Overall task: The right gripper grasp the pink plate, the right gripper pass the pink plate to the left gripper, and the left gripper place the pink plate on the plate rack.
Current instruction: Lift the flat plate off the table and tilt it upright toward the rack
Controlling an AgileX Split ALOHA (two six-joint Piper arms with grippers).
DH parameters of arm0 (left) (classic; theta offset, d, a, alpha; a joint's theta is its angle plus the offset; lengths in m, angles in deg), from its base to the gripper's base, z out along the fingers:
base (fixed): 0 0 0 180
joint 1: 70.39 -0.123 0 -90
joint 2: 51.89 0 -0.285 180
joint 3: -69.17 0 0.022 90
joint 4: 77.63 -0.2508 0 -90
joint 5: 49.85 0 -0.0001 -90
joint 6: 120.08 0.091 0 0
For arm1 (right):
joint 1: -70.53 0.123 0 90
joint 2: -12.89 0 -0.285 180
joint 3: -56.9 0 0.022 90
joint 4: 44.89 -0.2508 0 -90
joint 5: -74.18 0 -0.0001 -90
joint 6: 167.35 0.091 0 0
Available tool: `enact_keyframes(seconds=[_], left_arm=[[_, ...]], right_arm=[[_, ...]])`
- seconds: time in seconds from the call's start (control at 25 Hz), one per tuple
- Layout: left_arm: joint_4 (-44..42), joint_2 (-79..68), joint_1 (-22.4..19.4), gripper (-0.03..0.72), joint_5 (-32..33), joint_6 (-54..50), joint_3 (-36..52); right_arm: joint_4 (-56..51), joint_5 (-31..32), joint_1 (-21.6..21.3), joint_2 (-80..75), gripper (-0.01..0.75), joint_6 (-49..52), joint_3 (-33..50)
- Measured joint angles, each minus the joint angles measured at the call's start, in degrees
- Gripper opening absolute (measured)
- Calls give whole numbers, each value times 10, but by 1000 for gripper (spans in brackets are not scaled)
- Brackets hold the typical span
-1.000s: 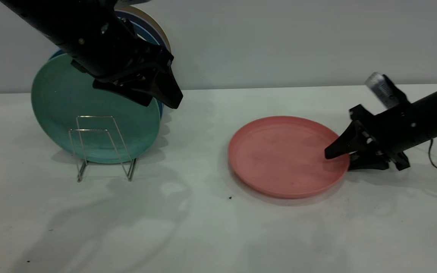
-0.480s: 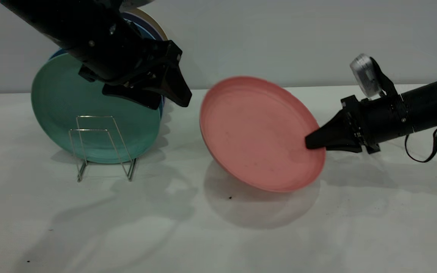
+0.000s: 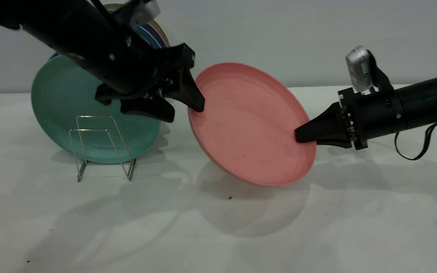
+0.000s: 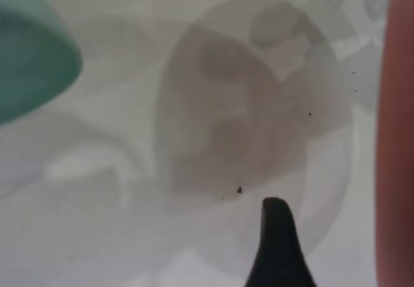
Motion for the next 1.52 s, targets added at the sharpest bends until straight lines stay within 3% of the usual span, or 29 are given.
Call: enact_keyframes(seconds=[0.16, 0.28, 0.44, 0.56, 0.6, 0.8, 1.0, 1.12, 1.32, 1.52], left_arm=[[35, -9, 0, 534, -3, 33, 0], [46, -9, 0, 473, -4, 43, 0], [47, -9, 0, 296, -5, 46, 0], [46, -9, 0, 102, -7, 46, 0], [45, -9, 0, 80, -12, 48, 0], [42, -13, -1, 50, -18, 72, 0], [42, -13, -1, 49, -2, 93, 0], [42, -8, -1, 49, -1, 116, 0], [14, 46, -9, 49, 1, 206, 0], [-102, 149, -56, 49, 31, 278, 0]], right_arm=[[0, 4, 11, 0, 17, -4, 0], [0, 4, 14, 0, 17, -4, 0], [0, 5, 16, 0, 19, -4, 0], [-1, 5, 16, 0, 29, -2, 0], [-1, 8, 16, 0, 36, 1, 0], [-6, 13, 22, 13, 149, 10, 0], [-17, 12, 10, 84, 416, 14, 0], [-18, 13, -8, 147, 527, 16, 0], [2, 15, -47, 263, 561, 60, 0], [146, 28, -57, 404, 463, 137, 0]])
